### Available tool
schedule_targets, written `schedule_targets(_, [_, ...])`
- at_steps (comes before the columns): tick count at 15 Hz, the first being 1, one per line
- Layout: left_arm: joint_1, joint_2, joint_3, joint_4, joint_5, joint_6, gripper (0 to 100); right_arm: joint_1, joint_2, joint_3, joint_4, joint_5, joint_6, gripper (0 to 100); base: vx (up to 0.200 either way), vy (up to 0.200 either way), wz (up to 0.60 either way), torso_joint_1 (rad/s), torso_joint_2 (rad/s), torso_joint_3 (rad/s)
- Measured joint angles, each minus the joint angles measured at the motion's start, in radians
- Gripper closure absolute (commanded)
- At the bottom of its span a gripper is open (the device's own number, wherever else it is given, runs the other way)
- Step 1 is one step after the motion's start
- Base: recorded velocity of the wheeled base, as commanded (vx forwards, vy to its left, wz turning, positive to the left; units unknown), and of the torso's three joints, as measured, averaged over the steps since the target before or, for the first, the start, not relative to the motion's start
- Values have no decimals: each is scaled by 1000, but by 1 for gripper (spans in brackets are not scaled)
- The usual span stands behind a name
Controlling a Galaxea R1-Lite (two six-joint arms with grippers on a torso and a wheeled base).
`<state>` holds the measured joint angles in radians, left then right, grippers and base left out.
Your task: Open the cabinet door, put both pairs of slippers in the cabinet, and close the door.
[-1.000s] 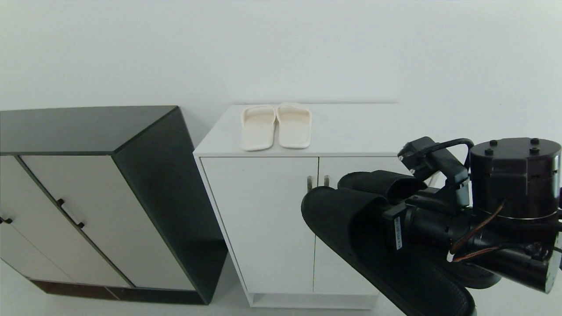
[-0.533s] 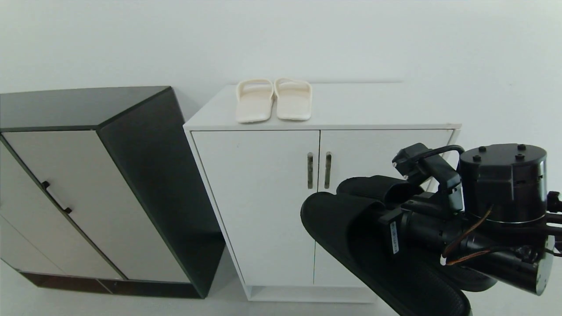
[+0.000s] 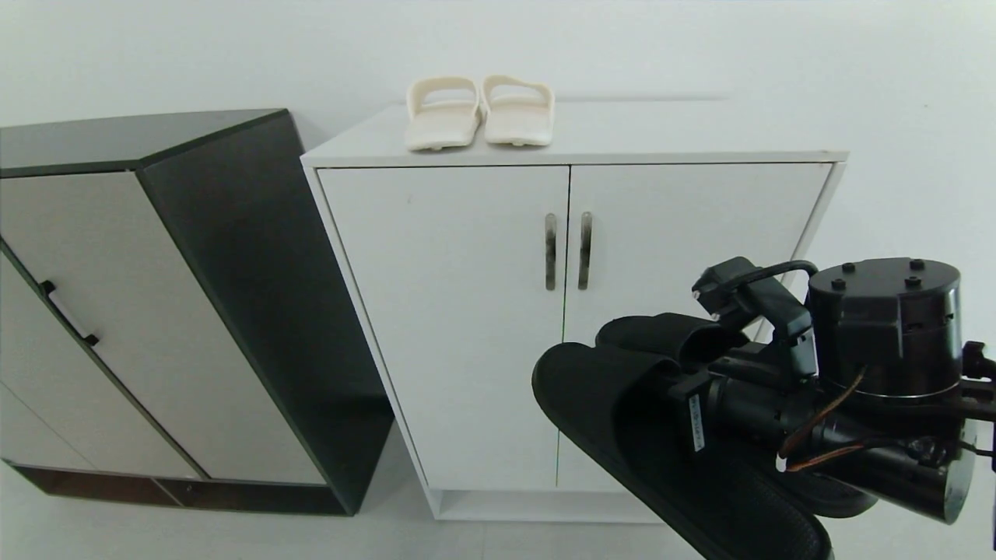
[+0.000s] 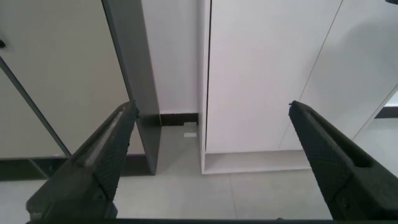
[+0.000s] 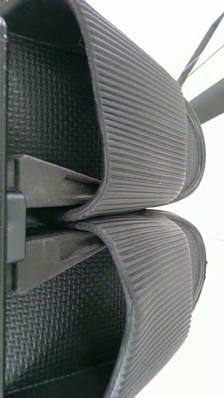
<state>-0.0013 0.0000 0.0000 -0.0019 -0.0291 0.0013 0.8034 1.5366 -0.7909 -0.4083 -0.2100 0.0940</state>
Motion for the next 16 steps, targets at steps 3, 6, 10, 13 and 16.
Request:
schedule_targets(3, [0,0,0,1,-6,18,0,0,11,5,-26,0,1,100,0,0,0,-54,442,383])
schedule_targets(6, [0,1,0,1,-6,18,0,0,20,13,-29,0,0,100,0,0,0,-27,341,321])
schedule_targets(10, [6,71,-19,-2,6,59,0,0,25,23,-57,-1,-2,100,0,0,0,0,49,41])
schedule_targets(13, [-1,248,-158,-40,-22,52,0,0,25,32,-60,-1,-2,100,0,0,0,0,0,0])
schedule_targets(16, [-79,557,-262,-241,-73,25,0,-4,24,34,-60,-2,1,100,0,0,0,0,0,0])
